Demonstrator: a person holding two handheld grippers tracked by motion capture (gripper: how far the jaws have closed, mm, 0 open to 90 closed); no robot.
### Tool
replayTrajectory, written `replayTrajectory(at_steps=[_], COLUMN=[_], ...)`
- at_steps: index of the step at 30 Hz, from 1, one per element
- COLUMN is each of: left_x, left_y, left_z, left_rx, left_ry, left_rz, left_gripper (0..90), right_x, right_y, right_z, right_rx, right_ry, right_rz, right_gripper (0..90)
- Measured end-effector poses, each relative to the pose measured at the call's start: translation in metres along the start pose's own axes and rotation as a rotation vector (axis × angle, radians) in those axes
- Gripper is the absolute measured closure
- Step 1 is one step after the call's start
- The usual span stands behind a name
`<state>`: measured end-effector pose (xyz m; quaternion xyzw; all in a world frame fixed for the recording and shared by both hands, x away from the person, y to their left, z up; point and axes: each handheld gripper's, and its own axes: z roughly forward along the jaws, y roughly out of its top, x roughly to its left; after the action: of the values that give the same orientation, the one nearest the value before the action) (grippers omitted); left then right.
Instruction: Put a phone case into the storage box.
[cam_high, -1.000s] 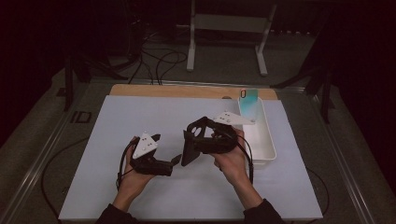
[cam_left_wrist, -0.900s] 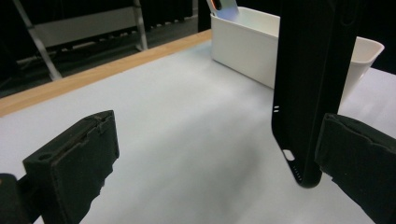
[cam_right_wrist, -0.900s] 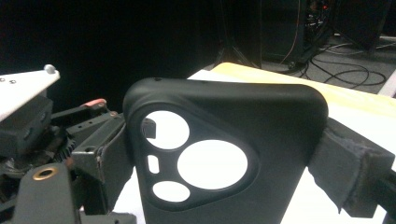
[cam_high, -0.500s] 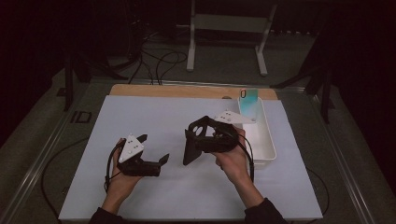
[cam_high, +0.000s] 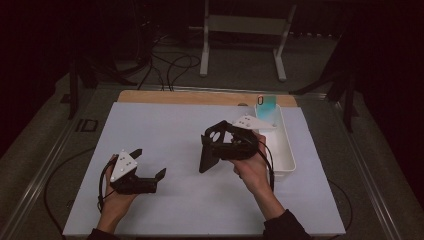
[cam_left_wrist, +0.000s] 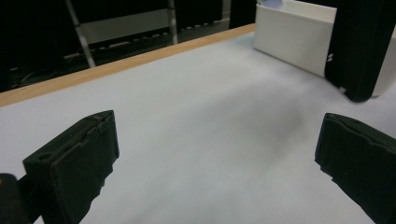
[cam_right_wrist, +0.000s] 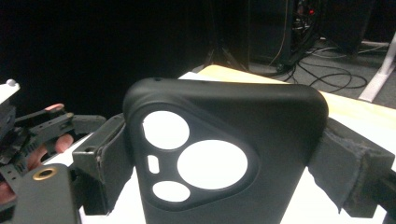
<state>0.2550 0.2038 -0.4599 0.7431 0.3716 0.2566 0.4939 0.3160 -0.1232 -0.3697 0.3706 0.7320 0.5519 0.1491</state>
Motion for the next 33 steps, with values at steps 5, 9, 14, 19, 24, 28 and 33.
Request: replayTrajectory(at_steps=[5, 9, 14, 19, 24, 28, 33], left_x=[0.004, 0.006, 0.009, 0.011, 0.012, 0.012, 0.013], left_y=[-0.013, -0.019, -0.028, -0.032, -0.034, -0.034, -0.034], left_z=[-0.009, -0.014, -0.02, -0.023, -0.022, -0.022, -0.023], left_rx=[0.007, 0.018, 0.037, 0.023, 0.016, 0.017, 0.015], left_ry=[0.029, 0.046, 0.075, 0.089, 0.1, 0.105, 0.114], left_rz=[0.001, 0.002, 0.012, 0.004, 0.003, -0.002, -0.002], left_gripper=[0.1, 0.1, 0.1, 0.1, 0.1, 0.1, 0.1], right_x=[-0.004, -0.009, -0.015, -0.022, -0.029, -0.036, -0.044], right_y=[0.005, 0.008, 0.009, 0.011, 0.017, 0.022, 0.027], right_z=[-0.004, -0.006, -0.008, -0.01, -0.011, -0.011, -0.011], right_rx=[-0.009, -0.013, -0.02, -0.027, -0.032, -0.041, -0.047], right_ry=[-0.015, -0.027, -0.043, -0.059, -0.085, -0.106, -0.121], right_rz=[-0.007, -0.011, -0.003, -0.003, -0.004, -0.003, 0.003], right_gripper=[14.5, 14.5, 14.5, 14.5, 14.5, 14.5, 14.5])
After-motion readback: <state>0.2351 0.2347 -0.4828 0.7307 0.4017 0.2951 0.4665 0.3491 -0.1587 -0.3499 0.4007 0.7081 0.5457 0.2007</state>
